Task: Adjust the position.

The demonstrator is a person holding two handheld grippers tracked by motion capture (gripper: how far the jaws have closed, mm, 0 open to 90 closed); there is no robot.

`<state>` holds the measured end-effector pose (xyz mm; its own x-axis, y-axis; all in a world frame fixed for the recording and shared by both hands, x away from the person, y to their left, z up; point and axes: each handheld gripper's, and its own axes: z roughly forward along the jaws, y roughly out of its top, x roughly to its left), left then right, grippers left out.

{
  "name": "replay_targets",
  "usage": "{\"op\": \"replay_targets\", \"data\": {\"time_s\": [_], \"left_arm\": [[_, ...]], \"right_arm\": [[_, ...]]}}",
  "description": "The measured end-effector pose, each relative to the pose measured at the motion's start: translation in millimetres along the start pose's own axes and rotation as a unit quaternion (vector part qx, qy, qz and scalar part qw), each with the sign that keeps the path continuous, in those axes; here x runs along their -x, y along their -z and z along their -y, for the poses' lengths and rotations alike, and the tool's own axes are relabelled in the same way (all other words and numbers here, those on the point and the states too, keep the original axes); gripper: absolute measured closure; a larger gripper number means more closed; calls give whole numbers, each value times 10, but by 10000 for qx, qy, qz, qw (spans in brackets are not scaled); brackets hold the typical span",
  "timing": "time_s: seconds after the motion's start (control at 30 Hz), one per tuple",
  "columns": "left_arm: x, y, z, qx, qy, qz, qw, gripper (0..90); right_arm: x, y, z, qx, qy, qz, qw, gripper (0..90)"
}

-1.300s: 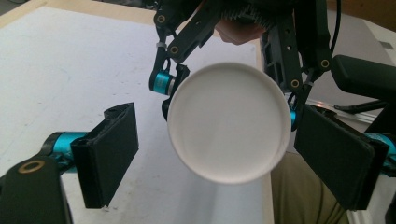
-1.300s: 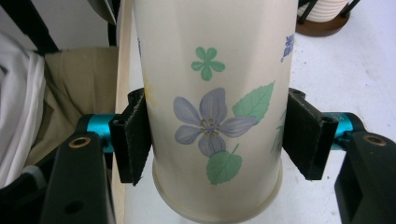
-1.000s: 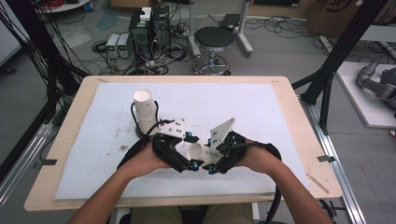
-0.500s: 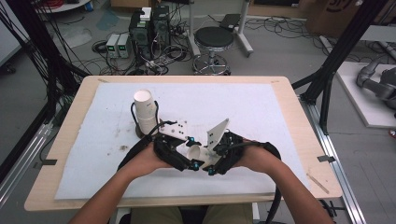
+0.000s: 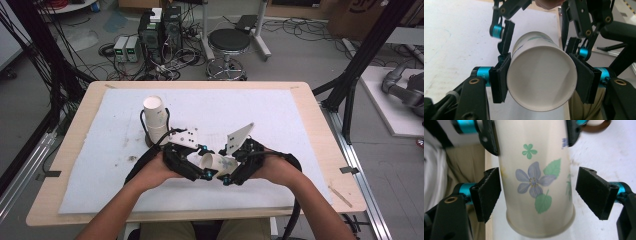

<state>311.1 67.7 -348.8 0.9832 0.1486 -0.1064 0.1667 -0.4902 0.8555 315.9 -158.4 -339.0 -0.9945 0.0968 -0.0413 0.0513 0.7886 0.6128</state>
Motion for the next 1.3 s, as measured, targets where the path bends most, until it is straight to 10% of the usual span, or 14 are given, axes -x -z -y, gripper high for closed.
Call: {"op": "replay_targets", "data": {"time_s": [0.47, 0.97, 1.3], "left_arm": [[-22, 187, 163, 920, -119, -68, 9957, 372], [-24, 232, 273, 1264, -18, -49, 9920, 372], [15, 267, 284, 1456, -27, 20, 9893, 373]], "right_arm": [[-27, 286, 274, 1649, -279, 330, 9854, 199], [-78, 160, 611, 2436, -828, 251, 9660, 199], [-96, 34, 731, 2690, -864, 78, 9592, 200]]}}
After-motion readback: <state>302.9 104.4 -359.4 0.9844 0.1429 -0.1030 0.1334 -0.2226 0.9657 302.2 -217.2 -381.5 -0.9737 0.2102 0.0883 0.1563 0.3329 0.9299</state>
